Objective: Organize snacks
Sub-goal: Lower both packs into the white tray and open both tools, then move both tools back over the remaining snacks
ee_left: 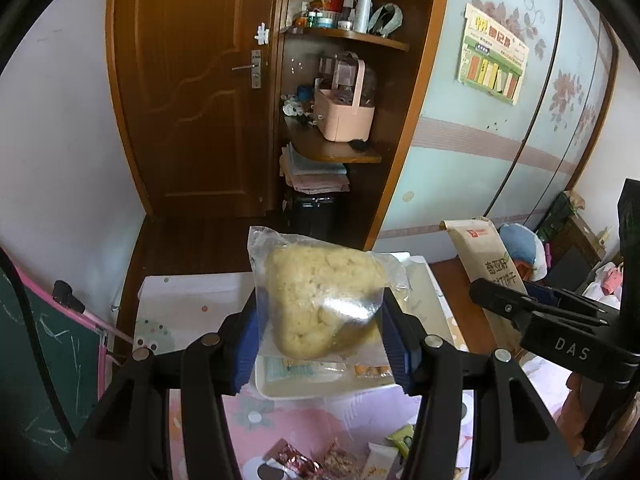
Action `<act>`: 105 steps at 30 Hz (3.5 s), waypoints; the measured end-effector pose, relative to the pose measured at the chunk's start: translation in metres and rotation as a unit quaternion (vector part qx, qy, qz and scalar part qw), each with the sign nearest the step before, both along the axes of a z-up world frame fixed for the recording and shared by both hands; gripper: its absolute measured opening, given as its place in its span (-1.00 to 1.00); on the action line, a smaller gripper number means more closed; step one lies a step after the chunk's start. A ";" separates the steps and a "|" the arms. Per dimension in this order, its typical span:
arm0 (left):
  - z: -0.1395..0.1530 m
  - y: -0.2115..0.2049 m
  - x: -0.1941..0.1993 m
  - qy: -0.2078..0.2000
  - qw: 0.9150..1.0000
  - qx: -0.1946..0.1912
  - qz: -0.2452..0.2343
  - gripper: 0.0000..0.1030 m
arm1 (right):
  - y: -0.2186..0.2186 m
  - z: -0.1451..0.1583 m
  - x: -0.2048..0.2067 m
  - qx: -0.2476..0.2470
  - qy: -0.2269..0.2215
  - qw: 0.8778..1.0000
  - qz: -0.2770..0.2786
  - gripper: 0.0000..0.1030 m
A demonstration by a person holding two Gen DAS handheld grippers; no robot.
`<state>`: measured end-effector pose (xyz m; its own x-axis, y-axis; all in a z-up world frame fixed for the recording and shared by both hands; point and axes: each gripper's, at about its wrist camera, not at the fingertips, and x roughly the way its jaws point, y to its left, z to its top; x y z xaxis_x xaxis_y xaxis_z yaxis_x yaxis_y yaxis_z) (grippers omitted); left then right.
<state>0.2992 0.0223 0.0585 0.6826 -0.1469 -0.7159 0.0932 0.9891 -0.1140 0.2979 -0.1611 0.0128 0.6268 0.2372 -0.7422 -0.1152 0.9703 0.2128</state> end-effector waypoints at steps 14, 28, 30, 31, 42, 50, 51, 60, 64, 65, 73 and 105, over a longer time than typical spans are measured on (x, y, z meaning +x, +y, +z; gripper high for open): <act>-0.068 -0.010 0.063 0.056 0.998 0.015 -0.007 0.03 | 0.003 -0.061 0.057 -0.006 0.064 0.997 -0.048 0.04; -0.098 -0.005 0.083 0.071 0.997 -0.001 -0.006 0.77 | 0.014 -0.090 0.078 -0.029 0.085 0.995 -0.051 0.05; -0.096 -0.001 0.082 0.066 0.998 -0.008 0.001 0.77 | 0.014 -0.092 0.078 -0.028 0.090 0.994 -0.051 0.06; -0.096 0.001 0.080 0.066 0.998 -0.009 0.001 0.77 | 0.014 -0.092 0.077 -0.023 0.092 0.994 -0.050 0.06; -0.082 0.012 0.070 0.046 0.999 -0.007 0.022 0.85 | 0.015 -0.079 0.070 -0.022 0.083 0.996 -0.036 0.07; -0.071 0.014 0.054 0.043 0.999 -0.015 0.025 0.93 | 0.014 -0.067 0.058 -0.020 0.074 0.997 -0.028 0.07; -0.069 0.014 0.052 0.043 0.999 -0.016 0.025 0.94 | 0.014 -0.065 0.056 -0.021 0.073 0.997 -0.027 0.07; -0.053 0.016 0.020 0.040 0.998 -0.021 0.037 0.95 | 0.011 -0.051 0.029 -0.019 0.064 0.998 -0.014 0.06; -0.047 0.018 0.002 0.038 0.998 -0.022 0.042 0.95 | 0.007 -0.046 0.013 -0.018 0.059 0.998 -0.007 0.06; -0.046 0.019 -0.005 0.036 0.998 -0.019 0.045 0.95 | 0.006 -0.046 0.010 -0.018 0.059 0.998 -0.006 0.06; -0.036 0.021 -0.050 0.031 0.998 -0.006 0.053 0.96 | -0.005 -0.041 -0.031 -0.024 0.058 0.998 0.006 0.06; -0.132 0.047 -0.167 0.129 0.985 0.005 0.110 0.96 | -0.046 -0.131 -0.138 -0.057 0.154 0.986 0.012 0.06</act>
<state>0.1327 0.0697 -0.0735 0.4920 -0.0075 -0.8706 -0.1553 0.9832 -0.0962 0.1600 -0.2070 -0.1184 0.3636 0.1521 -0.9191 -0.0851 0.9879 0.1299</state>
